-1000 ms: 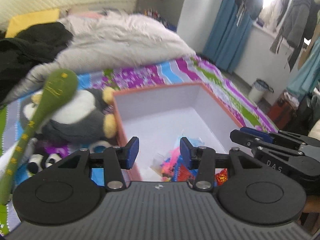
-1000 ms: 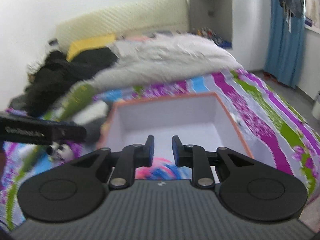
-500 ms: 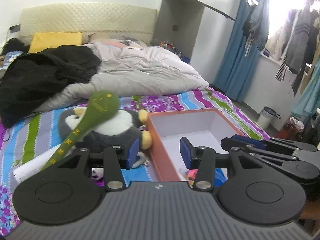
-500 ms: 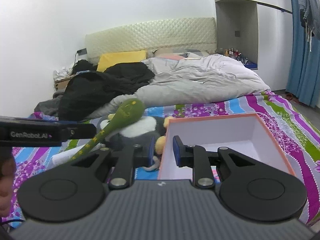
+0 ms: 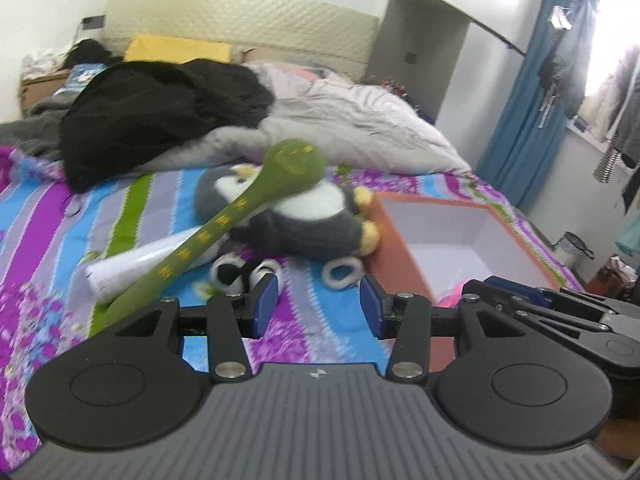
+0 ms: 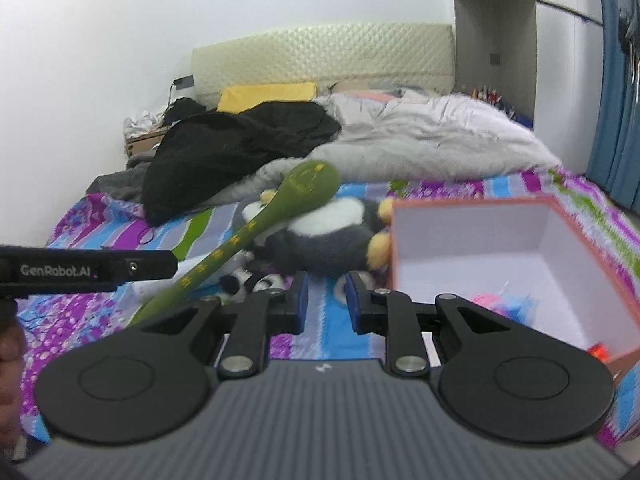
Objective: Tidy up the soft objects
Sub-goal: 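Withdraw both tools from the box back over the bed, then reach the left tool to the small panda keychain while the right tool reaches the white fluffy ring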
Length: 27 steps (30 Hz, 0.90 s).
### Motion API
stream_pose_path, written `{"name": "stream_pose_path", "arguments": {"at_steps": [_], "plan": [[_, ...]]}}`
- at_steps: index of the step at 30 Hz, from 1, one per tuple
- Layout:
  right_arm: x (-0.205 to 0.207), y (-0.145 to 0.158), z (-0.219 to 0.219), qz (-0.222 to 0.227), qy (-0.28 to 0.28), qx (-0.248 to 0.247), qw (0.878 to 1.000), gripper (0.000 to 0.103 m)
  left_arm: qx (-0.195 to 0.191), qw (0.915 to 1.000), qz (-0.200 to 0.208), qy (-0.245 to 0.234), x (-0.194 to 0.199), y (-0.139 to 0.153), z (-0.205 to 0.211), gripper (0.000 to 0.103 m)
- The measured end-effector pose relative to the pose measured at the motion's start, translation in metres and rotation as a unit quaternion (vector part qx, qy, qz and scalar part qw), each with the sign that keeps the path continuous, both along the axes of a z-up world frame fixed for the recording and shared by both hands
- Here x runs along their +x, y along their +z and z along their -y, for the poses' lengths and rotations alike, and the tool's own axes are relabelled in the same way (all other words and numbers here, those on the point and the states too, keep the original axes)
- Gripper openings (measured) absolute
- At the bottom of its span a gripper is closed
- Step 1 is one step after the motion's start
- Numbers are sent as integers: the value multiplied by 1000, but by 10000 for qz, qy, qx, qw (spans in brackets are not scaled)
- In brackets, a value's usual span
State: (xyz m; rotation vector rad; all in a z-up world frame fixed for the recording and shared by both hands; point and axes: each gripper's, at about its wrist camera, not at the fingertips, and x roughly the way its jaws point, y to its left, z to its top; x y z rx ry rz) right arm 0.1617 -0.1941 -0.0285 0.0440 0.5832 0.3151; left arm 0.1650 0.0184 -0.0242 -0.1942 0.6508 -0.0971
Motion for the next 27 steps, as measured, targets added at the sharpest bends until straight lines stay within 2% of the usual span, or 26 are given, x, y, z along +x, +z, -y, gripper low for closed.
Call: {"name": "stream_pose_path", "arguments": {"at_steps": [4, 14, 19, 27], "plan": [[-15, -14, -15, -121, 134, -60, 9998, 24, 48, 9998, -98, 194, -20, -17, -14, 51], [-34, -50, -27, -462, 110, -273, 9985, 24, -204, 9970, -479, 569, -45, -59, -40, 51], [-24, -65, -29, -578, 66, -343, 9977, 24, -276, 9956, -619, 647, -32, -75, -47, 51], [19, -91, -43, -547, -19, -436, 9975, 24, -321, 9932, -871, 703, 21, -113, -56, 51]]}}
